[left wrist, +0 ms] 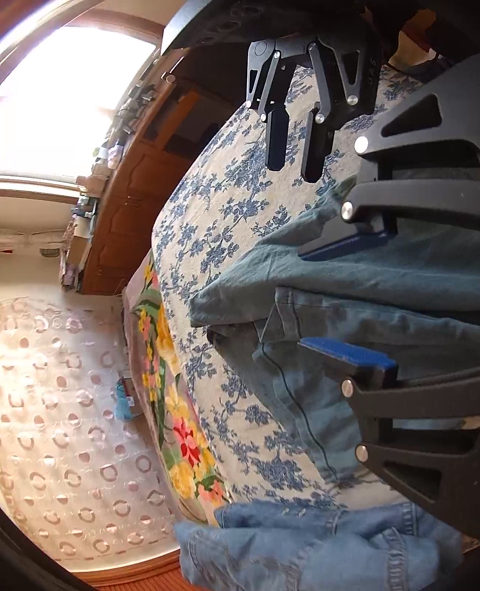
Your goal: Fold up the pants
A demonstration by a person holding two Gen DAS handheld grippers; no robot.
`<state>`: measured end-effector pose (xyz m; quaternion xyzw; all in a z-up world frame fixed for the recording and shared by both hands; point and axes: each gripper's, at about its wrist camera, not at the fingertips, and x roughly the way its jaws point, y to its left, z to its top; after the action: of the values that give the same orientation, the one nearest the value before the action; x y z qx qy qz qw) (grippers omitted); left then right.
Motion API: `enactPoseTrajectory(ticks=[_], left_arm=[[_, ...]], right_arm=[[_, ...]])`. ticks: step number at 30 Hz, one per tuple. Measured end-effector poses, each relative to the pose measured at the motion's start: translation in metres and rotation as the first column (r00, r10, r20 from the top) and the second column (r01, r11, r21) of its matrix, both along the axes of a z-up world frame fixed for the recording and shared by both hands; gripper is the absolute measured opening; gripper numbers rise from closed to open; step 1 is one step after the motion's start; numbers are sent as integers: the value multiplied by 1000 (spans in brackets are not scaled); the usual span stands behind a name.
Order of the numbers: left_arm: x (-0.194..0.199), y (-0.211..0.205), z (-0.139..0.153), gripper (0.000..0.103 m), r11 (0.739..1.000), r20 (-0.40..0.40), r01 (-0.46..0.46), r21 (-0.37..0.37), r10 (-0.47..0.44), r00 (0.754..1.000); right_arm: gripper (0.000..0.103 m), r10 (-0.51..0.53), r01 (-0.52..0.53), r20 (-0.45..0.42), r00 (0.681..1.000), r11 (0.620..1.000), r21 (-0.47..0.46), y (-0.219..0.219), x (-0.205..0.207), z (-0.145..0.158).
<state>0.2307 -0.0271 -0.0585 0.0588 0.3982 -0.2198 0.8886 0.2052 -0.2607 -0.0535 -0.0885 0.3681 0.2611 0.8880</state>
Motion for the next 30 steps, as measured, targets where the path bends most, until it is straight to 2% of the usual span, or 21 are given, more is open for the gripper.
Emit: enactPoseTrajectory(ticks=[1,4,10,14,19,25,28,30], left_arm=[[5,-2,-2,34,1000,-9,5,5,-5,1000],[17,-8,-11,28,1000,-39,12,24,-11,999],[33,-9,-27,27,999,-88,12,51,-8,996],[36,-4,-30,13,999,-85,1,38,2,996],[32,8,-21,12,1000,-69,-21,-10,21,997],[33,13,-25,10,1000,-73,-29,5,29,997],[31,16,-23,2,999,-55,-35,-1,35,998],[28,19,-19,0,999,-40,-33,-1,33,999]], right_arm=[[36,3,-3,-2,1000,1000,-1,1,2,-1],[36,12,-12,-13,1000,1000,5,3,8,-2],[36,23,-23,-27,999,1000,8,6,14,-5],[37,22,-22,-29,999,1000,4,7,16,-5],[37,24,-24,-32,999,1000,1,8,16,-6],[37,33,-33,-35,999,999,-10,14,17,-9],[37,33,-34,-34,999,999,-11,16,15,-8],[37,34,-35,-35,999,999,-15,18,15,-9]])
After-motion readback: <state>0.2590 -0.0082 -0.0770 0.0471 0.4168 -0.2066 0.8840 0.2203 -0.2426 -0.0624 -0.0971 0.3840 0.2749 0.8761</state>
